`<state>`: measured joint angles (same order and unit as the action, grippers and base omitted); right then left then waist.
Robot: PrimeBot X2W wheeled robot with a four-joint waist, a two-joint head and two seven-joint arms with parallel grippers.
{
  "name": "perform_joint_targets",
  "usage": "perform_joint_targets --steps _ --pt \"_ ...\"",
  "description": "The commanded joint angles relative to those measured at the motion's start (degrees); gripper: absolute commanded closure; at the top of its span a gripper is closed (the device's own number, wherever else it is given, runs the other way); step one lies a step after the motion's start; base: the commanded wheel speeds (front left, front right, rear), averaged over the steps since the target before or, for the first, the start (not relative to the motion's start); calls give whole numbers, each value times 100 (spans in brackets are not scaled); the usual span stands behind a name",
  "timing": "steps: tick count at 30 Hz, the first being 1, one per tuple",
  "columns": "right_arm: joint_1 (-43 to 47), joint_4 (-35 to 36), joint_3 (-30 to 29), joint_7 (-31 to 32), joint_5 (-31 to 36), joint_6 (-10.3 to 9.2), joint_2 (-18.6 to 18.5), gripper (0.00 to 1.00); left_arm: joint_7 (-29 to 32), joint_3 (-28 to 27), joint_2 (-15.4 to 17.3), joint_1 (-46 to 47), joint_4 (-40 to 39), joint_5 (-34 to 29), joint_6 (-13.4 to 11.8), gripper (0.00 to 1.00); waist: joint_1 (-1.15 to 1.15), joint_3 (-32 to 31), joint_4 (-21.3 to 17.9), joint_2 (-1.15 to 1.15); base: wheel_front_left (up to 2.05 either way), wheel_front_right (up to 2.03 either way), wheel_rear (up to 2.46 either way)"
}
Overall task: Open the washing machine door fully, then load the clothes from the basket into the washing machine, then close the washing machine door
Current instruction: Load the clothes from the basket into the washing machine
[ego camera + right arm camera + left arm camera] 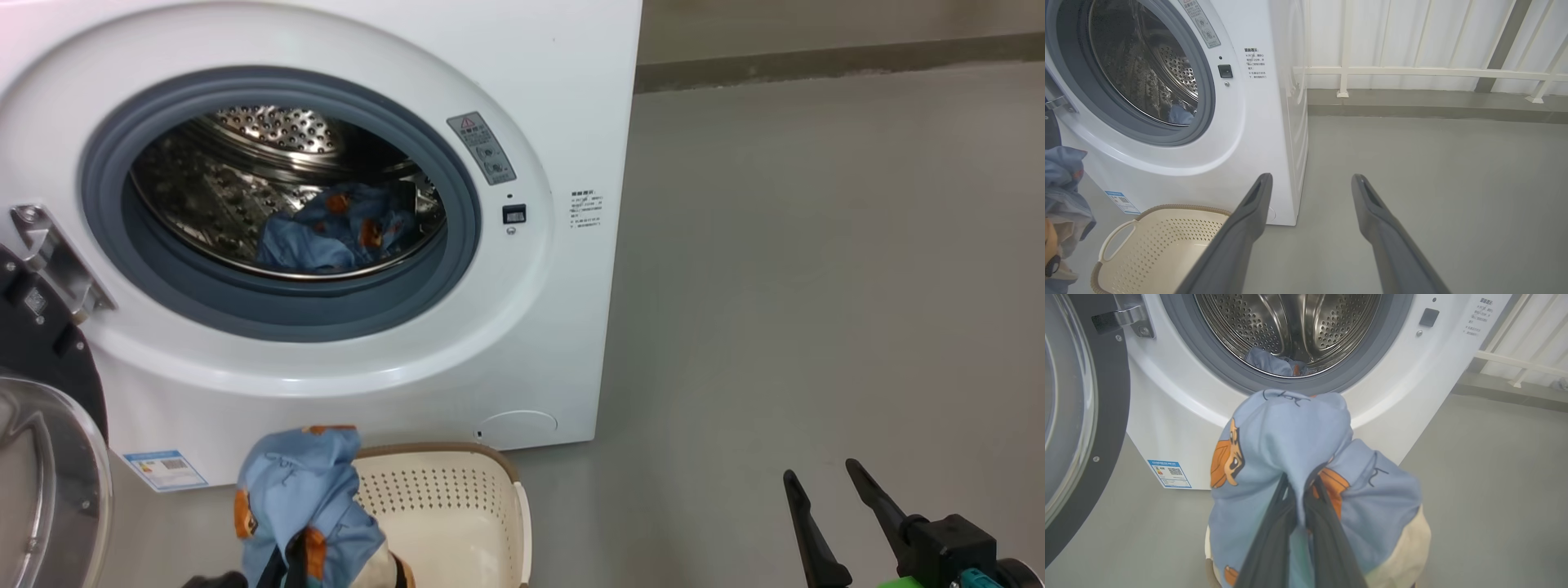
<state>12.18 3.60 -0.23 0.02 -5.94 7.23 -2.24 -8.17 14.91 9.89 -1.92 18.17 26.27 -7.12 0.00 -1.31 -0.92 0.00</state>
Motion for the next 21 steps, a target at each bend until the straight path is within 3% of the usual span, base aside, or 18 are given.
perform_joint_targets --steps 1,11,21 --pt "-261 198 151 7 35 25 -69 0 -54 -161 40 390 -45 40 -8 100 0 82 -13 0 0 0 0" --pt "-543 329 210 5 -7 25 -108 0 371 -42 25 1427 326 34 72 100 0 773 -137 0 0 0 0" --pt "-1036 120 305 -327 -154 25 -90 0 1117 -60 465 3199 1120 -19 312 100 0 1780 -615 0 0 0 0"
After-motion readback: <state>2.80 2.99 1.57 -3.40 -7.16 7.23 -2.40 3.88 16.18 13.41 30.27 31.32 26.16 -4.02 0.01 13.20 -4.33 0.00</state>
